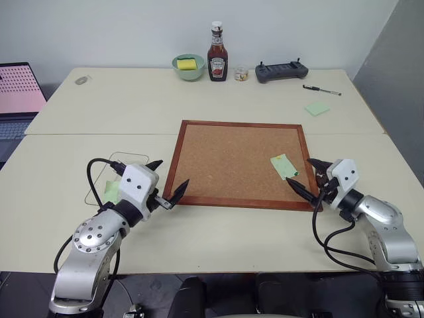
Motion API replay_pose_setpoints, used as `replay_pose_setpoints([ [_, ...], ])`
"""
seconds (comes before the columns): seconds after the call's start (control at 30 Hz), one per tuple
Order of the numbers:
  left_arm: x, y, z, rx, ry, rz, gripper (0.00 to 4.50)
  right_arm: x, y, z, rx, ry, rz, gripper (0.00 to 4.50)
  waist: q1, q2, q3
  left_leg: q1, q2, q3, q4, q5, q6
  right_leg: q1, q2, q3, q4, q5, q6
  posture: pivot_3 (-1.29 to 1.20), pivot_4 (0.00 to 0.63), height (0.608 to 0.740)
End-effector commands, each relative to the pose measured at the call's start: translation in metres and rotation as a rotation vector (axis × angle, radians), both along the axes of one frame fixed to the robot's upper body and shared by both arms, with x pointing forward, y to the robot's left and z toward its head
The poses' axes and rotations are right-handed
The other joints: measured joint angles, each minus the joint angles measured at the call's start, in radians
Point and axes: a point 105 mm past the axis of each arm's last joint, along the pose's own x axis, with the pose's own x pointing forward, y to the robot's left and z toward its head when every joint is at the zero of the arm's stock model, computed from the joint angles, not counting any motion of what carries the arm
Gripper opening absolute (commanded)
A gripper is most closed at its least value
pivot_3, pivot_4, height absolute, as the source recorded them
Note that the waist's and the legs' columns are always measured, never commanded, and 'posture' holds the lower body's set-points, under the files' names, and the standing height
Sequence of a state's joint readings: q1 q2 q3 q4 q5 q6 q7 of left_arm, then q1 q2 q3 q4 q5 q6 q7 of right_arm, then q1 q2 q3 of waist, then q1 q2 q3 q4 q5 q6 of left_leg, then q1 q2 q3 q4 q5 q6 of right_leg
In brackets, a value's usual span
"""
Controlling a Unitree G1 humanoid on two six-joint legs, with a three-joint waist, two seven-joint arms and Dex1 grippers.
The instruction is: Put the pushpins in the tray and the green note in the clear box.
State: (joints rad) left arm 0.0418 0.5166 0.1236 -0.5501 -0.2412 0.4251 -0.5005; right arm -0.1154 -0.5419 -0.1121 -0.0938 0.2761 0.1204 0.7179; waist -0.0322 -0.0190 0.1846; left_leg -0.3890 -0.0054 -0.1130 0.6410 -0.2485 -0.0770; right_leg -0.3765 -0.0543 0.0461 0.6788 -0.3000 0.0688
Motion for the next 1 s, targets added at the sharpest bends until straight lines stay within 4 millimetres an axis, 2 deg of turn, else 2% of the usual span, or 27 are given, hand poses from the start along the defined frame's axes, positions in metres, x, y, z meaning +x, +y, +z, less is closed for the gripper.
replay_pose_setpoints([
  [0.03,-0.003,-0.014,0.013,-0.005,-0.036,-0.093,3.66,-0.006,0.006,0.018,-0.009,-0.07,0.037,4.5,0.0,0.0,0.0,0.0,0.0,0.0,0.0,0.0,0.0,0.0,0.0,0.0,0.0,0.0,0.0,0.0,0.15,0.74],
  [0.1,-0.003,-0.018,0.013,-0.01,-0.028,-0.117,3.34,-0.008,0.008,0.02,-0.014,-0.076,0.049,4.5,0.0,0.0,0.0,0.0,0.0,0.0,0.0,0.0,0.0,0.0,0.0,0.0,0.0,0.0,0.0,0.0,0.15,0.74],
  [0.3,0.006,-0.049,0.01,-0.019,0.015,-0.255,2.24,-0.015,0.016,0.029,-0.011,-0.091,0.077,4.5,0.001,0.0,0.0,0.0,0.0,0.0,0.0,0.0,0.0,0.0,0.0,0.0,0.0,0.0,0.0,0.0,0.15,0.74],
  [0.37,0.014,-0.058,0.006,-0.019,0.029,-0.275,1.71,-0.017,0.018,0.03,-0.005,-0.092,0.081,4.5,0.0,0.0,0.0,0.0,0.0,0.0,0.0,0.0,0.0,0.0,0.0,0.0,0.0,0.0,0.0,0.0,0.15,0.74],
  [0.5,0.028,-0.076,0.0,-0.027,0.047,-0.308,0.97,-0.019,0.02,0.029,-0.003,-0.081,0.089,4.5,0.002,0.0,0.0,0.0,0.0,0.0,0.0,0.0,0.0,0.001,0.0,-0.001,0.0,0.0,0.0,0.0,0.15,0.74],
  [0.67,0.051,-0.101,-0.011,-0.048,0.062,-0.331,0.01,-0.013,0.017,0.019,-0.029,-0.035,0.053,4.5,-0.001,0.0,0.0,0.0,0.0,0.0,0.0,0.0,0.0,0.001,0.0,-0.001,-0.001,0.0,0.0,0.0,0.15,0.74],
  [0.83,0.059,-0.122,-0.028,-0.08,0.13,-0.385,0.01,-0.001,0.02,0.02,-0.008,0.0,0.018,4.5,-0.002,0.0,0.0,0.0,0.0,0.0,0.0,0.0,0.0,0.001,0.0,0.0,0.0,0.0,0.0,0.0,0.15,0.74],
  [1.0,0.065,-0.131,-0.052,-0.101,0.224,-0.389,0.01,0.012,0.026,0.016,-0.009,0.075,-0.002,4.5,0.0,0.0,0.0,0.0,0.0,0.0,0.0,0.0,0.0,0.001,0.0,-0.001,0.0,0.0,0.0,0.0,0.15,0.74],
])
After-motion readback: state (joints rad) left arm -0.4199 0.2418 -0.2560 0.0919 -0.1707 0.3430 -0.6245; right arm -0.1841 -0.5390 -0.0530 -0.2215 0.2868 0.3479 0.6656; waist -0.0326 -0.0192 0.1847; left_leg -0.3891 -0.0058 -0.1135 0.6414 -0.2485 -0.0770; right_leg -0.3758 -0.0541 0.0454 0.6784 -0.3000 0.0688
